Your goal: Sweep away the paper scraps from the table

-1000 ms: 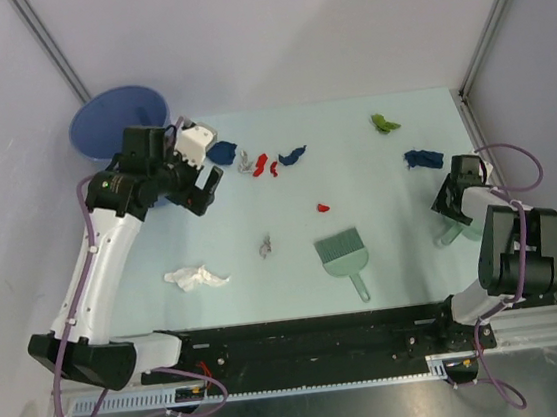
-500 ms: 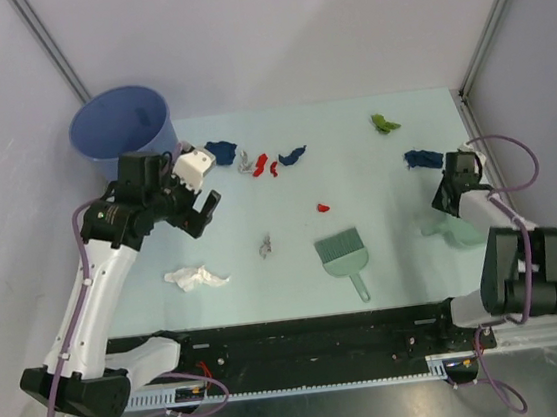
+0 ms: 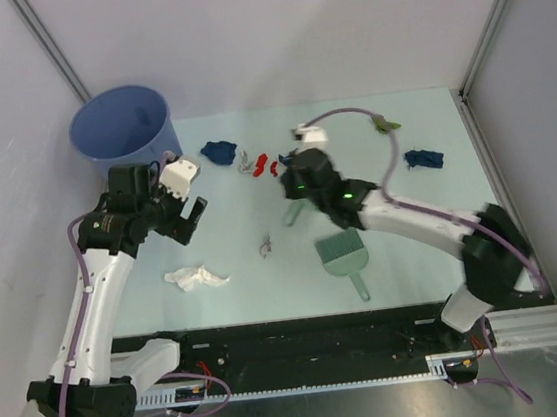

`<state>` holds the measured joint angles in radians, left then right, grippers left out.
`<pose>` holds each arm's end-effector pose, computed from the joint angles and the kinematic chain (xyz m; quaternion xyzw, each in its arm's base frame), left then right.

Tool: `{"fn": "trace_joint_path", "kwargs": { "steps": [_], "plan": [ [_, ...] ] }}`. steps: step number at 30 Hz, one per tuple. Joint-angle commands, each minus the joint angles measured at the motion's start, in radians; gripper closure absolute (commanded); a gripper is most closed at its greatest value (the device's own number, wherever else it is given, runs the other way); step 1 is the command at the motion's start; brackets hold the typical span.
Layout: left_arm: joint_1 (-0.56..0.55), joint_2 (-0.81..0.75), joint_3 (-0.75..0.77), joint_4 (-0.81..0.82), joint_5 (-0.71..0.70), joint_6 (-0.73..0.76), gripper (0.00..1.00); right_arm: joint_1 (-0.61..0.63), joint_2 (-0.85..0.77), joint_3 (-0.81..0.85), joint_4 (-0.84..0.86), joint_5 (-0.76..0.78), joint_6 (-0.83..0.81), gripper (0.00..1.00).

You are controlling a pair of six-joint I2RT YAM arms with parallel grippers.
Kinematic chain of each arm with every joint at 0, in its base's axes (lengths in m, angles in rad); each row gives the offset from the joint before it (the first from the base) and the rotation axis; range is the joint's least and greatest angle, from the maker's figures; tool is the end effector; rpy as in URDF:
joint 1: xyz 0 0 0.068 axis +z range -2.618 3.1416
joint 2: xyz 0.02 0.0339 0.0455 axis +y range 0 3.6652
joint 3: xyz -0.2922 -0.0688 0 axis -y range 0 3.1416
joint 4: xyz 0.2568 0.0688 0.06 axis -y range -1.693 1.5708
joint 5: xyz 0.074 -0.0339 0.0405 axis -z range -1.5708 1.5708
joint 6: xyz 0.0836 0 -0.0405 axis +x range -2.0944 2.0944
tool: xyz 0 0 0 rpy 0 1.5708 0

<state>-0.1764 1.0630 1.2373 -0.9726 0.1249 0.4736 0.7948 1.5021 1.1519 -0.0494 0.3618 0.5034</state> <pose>0.2246 -0.0506 0.3601 0.3175 0.8686 -0.0015 0.3804 0.3026 0.2661 0.3141 -0.0206 0.8255 0.2092 0.5237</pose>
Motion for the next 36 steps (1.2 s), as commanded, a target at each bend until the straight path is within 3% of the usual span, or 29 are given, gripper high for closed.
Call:
{"fn": "trace_joint_path", "kwargs": {
  "steps": [1,5,16,17,19,20,22,23,26,31,35,36],
  "plan": [
    [0.028,-0.032,-0.025,0.026,-0.042,0.026,0.0,0.133,0.246,0.273,0.062,0.061,0.005,1.0],
    [0.043,-0.047,-0.05,0.028,-0.068,0.033,0.0,0.198,0.537,0.541,-0.088,0.104,-0.022,1.0],
    [0.051,-0.046,-0.058,0.031,-0.08,0.03,0.0,0.233,0.94,0.966,-0.219,0.079,0.037,1.0],
    [0.051,-0.047,-0.058,0.029,-0.079,0.028,0.0,0.233,0.949,0.998,-0.228,0.063,0.04,0.96],
    [0.052,-0.054,-0.061,0.031,-0.08,0.031,0.0,0.233,0.955,1.0,-0.233,0.017,0.046,0.71],
    [0.051,-0.052,-0.061,0.032,-0.079,0.03,0.0,0.233,0.949,0.993,-0.231,0.006,0.046,0.45],
    [0.052,-0.048,-0.058,0.029,-0.073,0.03,0.0,0.233,0.913,0.987,-0.237,-0.017,0.04,0.31],
    [0.052,-0.046,-0.055,0.031,-0.067,0.028,0.0,0.233,0.894,0.979,-0.237,-0.026,0.023,0.17],
    [0.052,-0.047,-0.033,0.029,-0.03,0.023,0.0,0.233,0.769,0.909,-0.19,-0.078,-0.054,0.01],
    [0.051,-0.055,0.034,0.029,0.093,0.019,0.0,0.204,0.47,0.645,-0.179,-0.087,-0.164,0.0],
    [0.038,-0.017,0.079,0.032,0.33,0.022,0.03,0.081,0.148,0.378,-0.236,-0.156,-0.123,0.0],
    [-0.024,0.003,0.086,0.034,0.455,0.052,0.06,0.008,0.094,0.327,-0.248,-0.178,-0.097,0.0]
  ]
}}
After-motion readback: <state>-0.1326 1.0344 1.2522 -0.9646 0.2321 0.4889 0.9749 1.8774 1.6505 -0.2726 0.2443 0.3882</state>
